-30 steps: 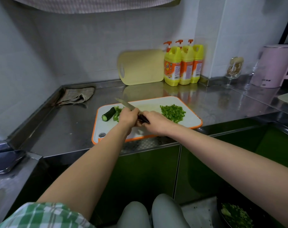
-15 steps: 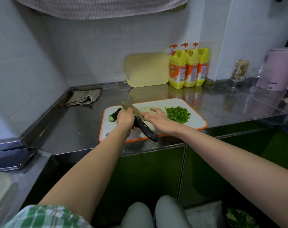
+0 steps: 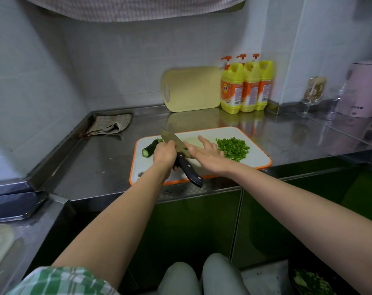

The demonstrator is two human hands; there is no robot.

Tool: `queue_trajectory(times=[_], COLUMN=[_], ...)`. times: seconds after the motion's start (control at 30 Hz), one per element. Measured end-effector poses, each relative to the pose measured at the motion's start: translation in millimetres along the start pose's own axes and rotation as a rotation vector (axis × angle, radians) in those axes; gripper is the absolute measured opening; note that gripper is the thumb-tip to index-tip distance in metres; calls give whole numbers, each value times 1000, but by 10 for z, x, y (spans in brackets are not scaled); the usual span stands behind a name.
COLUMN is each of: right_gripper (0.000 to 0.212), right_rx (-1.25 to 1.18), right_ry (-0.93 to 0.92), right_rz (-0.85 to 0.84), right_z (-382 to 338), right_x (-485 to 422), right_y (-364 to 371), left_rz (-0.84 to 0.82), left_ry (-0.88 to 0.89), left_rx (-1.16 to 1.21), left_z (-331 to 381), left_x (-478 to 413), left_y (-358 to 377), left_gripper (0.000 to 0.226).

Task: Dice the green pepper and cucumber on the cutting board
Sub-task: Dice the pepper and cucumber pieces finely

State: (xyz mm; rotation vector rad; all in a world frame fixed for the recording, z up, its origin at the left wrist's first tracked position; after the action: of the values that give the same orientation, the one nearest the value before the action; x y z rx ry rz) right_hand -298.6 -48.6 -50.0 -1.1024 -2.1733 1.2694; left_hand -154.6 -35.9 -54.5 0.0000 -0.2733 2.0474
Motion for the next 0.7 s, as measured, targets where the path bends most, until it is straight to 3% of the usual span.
queue_trajectory(times=[0.17,0.27,0.47,0.7], right_gripper=[53,51,33,9], right_rx=[101,62,220,140], right_ry=[187,143,123,232], right_rz=[28,95,256,301], right_z=[121,110,171,363], right_x=[-57,-59,-116,-103], right_y=[-16,-35,-98,-86], left_rz=[-30,6,6,23], left_ry=[-13,-12,10,46], left_rx=[15,-28,-79,-147], left_z=[13,15,24,25], left_x=[20,27,58,100], left_y=[-14,-47,-16,-8], left_gripper=[21,23,25,30])
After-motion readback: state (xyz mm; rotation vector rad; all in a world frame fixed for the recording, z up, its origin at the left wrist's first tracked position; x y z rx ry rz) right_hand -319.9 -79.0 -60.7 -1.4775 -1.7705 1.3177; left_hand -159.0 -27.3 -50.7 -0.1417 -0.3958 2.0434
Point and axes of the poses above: each hand's wrist, its own x-axis away from the middle knuckle, its own y-axis out of the palm, z = x × y, the point moved 2 cm from there along -x, towards the middle knuckle, and after that the axes turned 7 degrees about -y, right-handed, at the moved point
